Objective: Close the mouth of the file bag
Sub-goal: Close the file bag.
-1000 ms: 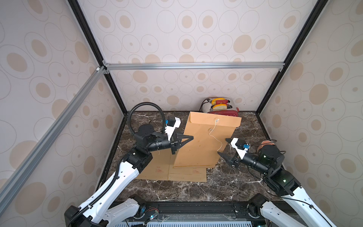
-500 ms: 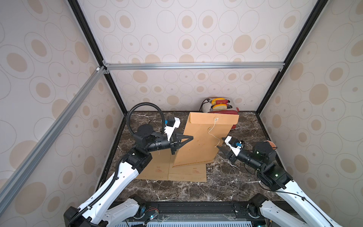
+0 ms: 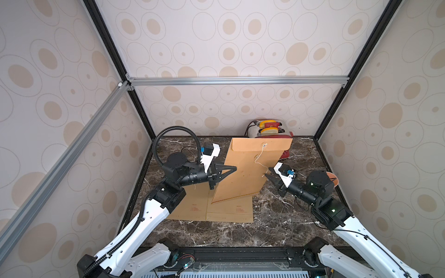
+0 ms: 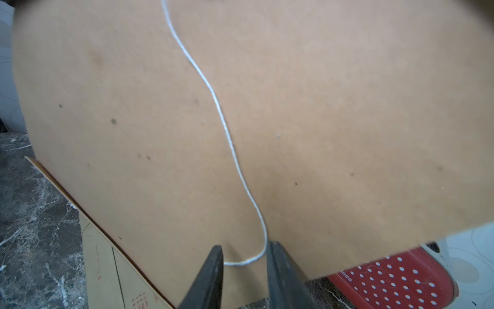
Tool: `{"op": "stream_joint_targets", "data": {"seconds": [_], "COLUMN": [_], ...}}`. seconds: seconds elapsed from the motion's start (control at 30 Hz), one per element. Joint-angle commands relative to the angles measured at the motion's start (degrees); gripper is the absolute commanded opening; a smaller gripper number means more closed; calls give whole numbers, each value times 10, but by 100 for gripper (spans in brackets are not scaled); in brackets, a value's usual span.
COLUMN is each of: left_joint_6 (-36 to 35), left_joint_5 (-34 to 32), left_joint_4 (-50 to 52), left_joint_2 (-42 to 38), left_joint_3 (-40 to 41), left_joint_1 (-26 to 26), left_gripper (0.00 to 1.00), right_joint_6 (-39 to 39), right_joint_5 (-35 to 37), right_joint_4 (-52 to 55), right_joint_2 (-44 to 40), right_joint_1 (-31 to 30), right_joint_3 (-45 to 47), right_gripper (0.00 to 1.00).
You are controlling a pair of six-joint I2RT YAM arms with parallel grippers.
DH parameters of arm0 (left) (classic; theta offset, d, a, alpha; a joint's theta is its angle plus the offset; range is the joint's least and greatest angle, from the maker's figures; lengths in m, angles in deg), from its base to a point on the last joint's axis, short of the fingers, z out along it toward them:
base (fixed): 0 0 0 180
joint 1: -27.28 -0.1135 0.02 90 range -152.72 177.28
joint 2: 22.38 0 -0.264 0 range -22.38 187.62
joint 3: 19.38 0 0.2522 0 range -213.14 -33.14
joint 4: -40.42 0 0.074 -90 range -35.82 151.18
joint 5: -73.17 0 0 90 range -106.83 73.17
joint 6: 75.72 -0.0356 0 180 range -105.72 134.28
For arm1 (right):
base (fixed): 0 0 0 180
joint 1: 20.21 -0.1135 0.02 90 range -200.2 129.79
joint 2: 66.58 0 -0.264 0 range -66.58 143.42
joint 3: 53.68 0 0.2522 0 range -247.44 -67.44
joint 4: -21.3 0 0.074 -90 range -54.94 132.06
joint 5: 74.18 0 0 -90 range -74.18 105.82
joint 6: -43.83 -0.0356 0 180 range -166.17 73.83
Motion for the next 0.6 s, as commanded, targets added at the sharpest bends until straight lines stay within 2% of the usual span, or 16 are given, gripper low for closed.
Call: {"op": "stream_joint_targets", "data": {"seconds": [0.0, 0.2, 0.37, 0.57], "left_joint_6": [1, 3, 4, 3], "left_joint_5": [13, 14, 14, 14], "left_joint_4": [-26, -28, -33, -33], "left_joint_2": [-11, -11, -10, -12], "left_joint_3": [-6, -5, -4, -2], "left_joint_1": [1, 1, 1, 1], "left_gripper": [0, 0, 0, 0], "right_joint_6": [-24, -43, -52, -64], "right_joint_5": [31, 1, 2, 13], "right_joint_4": [-46, -94, -105, -108], "right_joint_2": [2, -1, 5, 29], "right_joint_1": [-3, -3, -3, -3], "right_joint_3": [15, 27, 25, 22], "right_gripper": [29, 26, 25, 19]}}
